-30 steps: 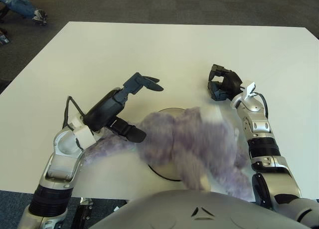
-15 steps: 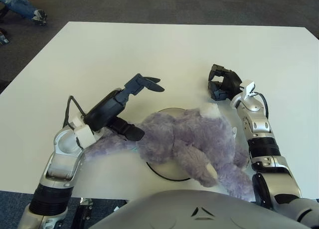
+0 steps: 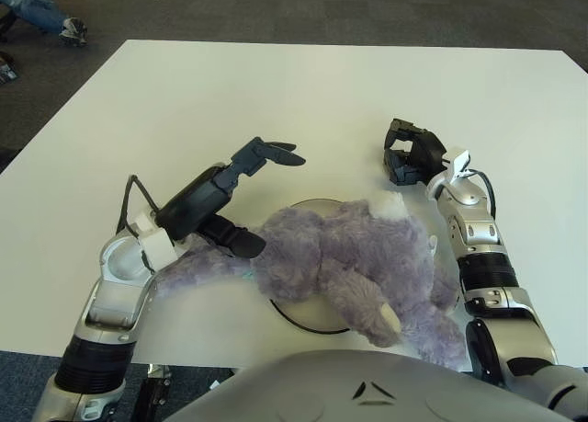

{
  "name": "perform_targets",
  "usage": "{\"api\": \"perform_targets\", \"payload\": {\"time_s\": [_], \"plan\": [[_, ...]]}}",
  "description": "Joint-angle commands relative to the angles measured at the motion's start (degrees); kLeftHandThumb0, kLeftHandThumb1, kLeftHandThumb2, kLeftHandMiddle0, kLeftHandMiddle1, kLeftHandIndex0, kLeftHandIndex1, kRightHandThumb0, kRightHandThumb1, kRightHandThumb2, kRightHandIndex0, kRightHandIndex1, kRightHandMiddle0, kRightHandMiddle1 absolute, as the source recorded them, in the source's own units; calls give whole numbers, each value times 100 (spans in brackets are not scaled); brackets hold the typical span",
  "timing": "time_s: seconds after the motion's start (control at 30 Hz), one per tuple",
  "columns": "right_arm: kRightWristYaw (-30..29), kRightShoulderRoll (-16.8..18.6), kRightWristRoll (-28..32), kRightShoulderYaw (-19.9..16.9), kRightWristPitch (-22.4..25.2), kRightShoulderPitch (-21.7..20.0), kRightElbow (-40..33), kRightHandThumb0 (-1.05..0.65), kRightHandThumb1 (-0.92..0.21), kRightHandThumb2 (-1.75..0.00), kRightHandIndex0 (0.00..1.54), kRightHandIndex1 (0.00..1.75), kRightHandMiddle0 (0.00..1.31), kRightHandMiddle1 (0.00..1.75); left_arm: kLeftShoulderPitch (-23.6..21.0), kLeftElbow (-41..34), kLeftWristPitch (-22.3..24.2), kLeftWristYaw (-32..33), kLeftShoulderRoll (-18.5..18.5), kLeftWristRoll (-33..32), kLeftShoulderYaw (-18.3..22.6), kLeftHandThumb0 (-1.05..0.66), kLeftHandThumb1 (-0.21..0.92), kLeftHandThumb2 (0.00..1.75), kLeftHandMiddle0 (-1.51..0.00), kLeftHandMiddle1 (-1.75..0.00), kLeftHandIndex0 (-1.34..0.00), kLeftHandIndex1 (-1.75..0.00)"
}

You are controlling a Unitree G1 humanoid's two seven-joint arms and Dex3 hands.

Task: Put the doll into the plate.

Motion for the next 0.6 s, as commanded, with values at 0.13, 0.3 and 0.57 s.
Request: {"api": "perform_targets", "payload": {"time_s": [0.13,0.3,0.57], "plan": [[-9,-24,5,-15,-16,-5,-80,-47,-35,-128,121,175,59,175,-61,62,-182,61,-16,311,77,-103,92,50,0,-64,0,-93],[-24,-25,-5,-13,8,5,-94,-47,-35,-127,121,175,58,175,-49,70,-251,138,-66,437,96,-103,92,50,-1,-63,0,-94],[-51,-37,-29,-4,45,21,-130,-47,-36,-127,120,175,58,175,-26,88,-159,101,-117,129,85,-98,91,47,-5,-64,0,-95]]}}
